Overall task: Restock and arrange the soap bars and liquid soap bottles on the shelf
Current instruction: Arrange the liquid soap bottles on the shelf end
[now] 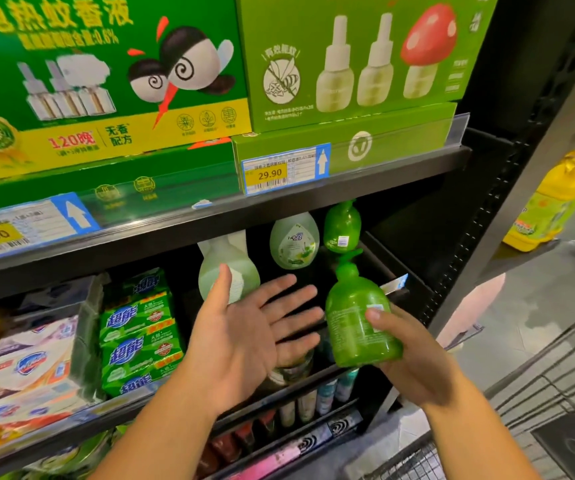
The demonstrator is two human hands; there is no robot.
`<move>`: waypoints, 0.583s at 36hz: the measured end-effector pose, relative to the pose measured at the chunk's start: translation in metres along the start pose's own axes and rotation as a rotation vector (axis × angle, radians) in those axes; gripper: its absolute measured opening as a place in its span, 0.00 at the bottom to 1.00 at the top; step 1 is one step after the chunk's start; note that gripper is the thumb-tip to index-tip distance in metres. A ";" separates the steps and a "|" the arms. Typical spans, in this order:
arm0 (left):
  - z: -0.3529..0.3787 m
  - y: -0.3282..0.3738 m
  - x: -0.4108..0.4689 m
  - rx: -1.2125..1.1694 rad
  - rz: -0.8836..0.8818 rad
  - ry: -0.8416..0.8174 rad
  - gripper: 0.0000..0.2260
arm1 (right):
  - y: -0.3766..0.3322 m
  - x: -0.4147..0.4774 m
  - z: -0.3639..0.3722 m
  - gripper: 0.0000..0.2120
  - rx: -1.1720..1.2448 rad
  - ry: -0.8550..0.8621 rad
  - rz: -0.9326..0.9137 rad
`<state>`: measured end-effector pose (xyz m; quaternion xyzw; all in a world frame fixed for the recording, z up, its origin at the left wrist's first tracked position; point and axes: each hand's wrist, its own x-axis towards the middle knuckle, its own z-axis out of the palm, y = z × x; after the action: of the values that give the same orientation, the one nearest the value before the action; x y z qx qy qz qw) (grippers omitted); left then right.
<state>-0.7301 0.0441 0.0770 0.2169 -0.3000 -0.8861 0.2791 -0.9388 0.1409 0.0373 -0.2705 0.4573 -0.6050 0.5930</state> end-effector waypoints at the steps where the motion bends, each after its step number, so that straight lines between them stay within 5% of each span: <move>1: -0.005 0.000 0.003 0.051 0.051 0.052 0.37 | 0.000 0.004 0.000 0.37 -0.038 0.035 -0.050; 4: -0.023 -0.005 0.013 0.448 0.213 0.322 0.28 | -0.005 0.017 0.005 0.32 -0.159 0.141 -0.163; 6: -0.045 -0.011 0.020 0.988 0.336 0.461 0.21 | -0.009 0.030 0.010 0.30 -0.304 0.212 -0.214; 8: -0.071 -0.014 0.025 1.598 0.386 0.450 0.17 | -0.011 0.052 0.010 0.28 -0.468 0.274 -0.238; 10: -0.090 -0.019 0.031 1.884 0.319 0.366 0.17 | -0.008 0.077 0.007 0.31 -0.657 0.328 -0.284; 14: -0.109 -0.027 0.046 2.041 0.235 0.298 0.18 | 0.001 0.113 0.012 0.47 -1.025 0.421 -0.282; 21: -0.118 -0.022 0.050 1.886 0.222 0.265 0.13 | 0.016 0.132 0.025 0.45 -1.153 0.378 -0.184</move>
<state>-0.7106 -0.0208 -0.0334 0.4212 -0.8746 -0.2165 0.1036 -0.9294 0.0097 0.0053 -0.4743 0.7829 -0.3463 0.2051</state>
